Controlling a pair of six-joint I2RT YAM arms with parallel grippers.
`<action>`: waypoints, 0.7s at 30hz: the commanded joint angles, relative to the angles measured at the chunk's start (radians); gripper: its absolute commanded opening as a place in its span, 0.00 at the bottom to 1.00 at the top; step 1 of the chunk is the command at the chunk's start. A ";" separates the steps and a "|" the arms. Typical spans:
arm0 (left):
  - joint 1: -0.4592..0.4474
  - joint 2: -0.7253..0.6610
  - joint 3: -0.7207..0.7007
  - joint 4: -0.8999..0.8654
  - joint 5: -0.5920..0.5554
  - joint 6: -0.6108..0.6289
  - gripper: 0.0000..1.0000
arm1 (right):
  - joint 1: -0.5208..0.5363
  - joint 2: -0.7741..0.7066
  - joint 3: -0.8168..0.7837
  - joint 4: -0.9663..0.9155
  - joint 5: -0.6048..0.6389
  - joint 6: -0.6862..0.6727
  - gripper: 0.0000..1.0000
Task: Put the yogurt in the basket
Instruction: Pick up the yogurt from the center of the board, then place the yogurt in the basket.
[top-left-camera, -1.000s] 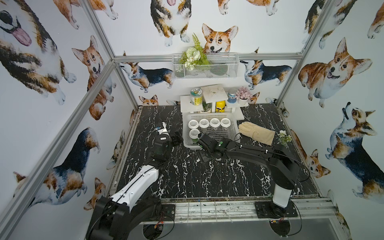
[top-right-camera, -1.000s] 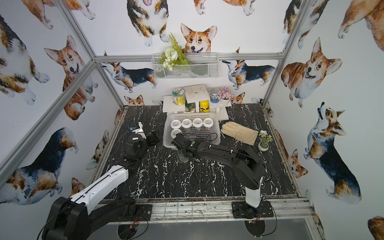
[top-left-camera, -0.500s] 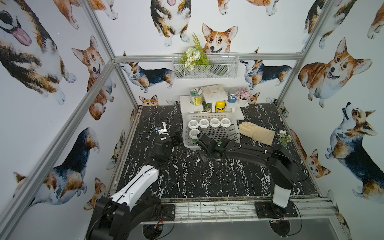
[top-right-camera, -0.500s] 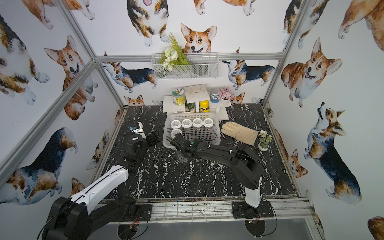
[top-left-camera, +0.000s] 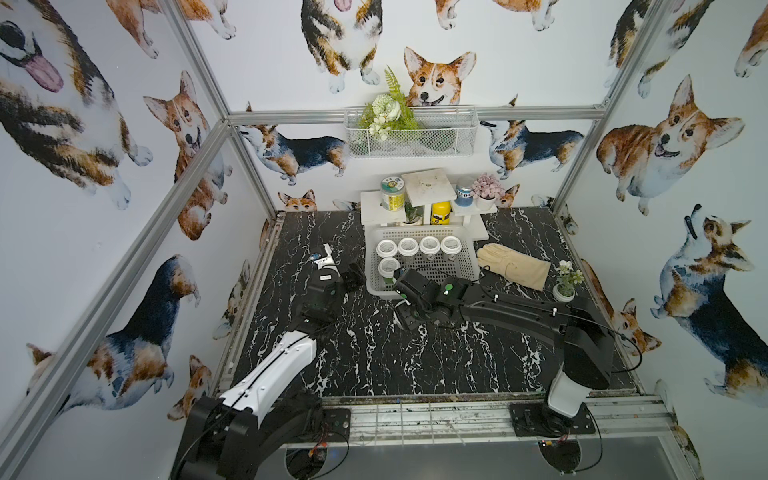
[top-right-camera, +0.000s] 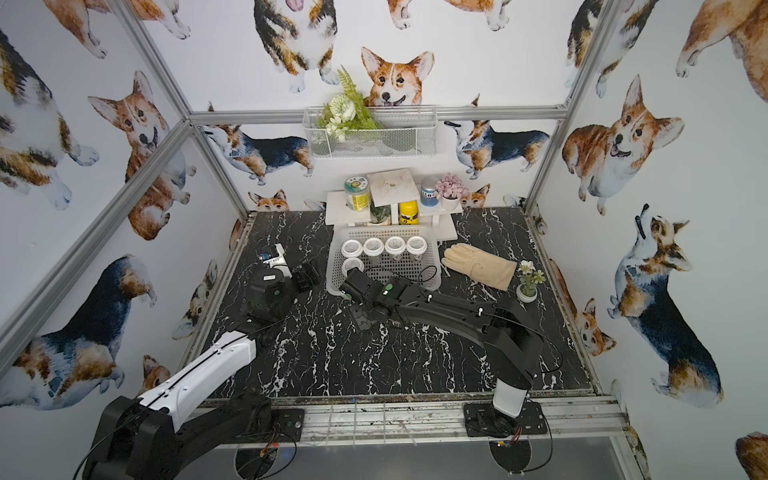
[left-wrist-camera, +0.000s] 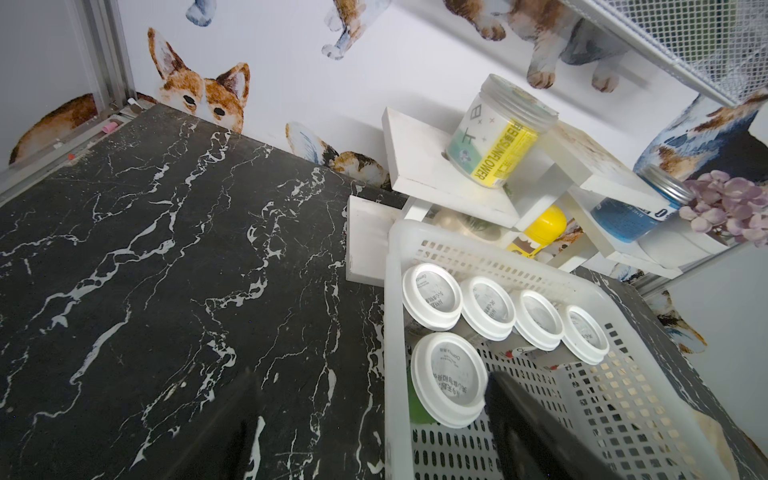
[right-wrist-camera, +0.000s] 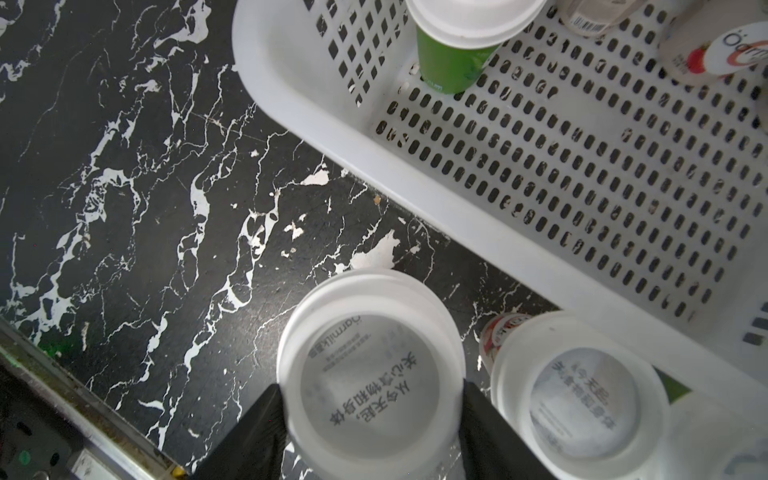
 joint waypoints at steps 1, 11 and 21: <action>0.003 -0.007 -0.006 0.028 -0.014 0.000 0.90 | 0.002 -0.035 0.010 -0.052 0.001 0.022 0.66; 0.003 -0.028 -0.013 0.026 -0.029 0.004 0.89 | -0.016 -0.071 0.154 -0.131 -0.023 0.011 0.67; 0.017 -0.049 -0.017 0.022 -0.027 0.007 0.89 | -0.159 -0.028 0.272 -0.146 -0.080 -0.029 0.67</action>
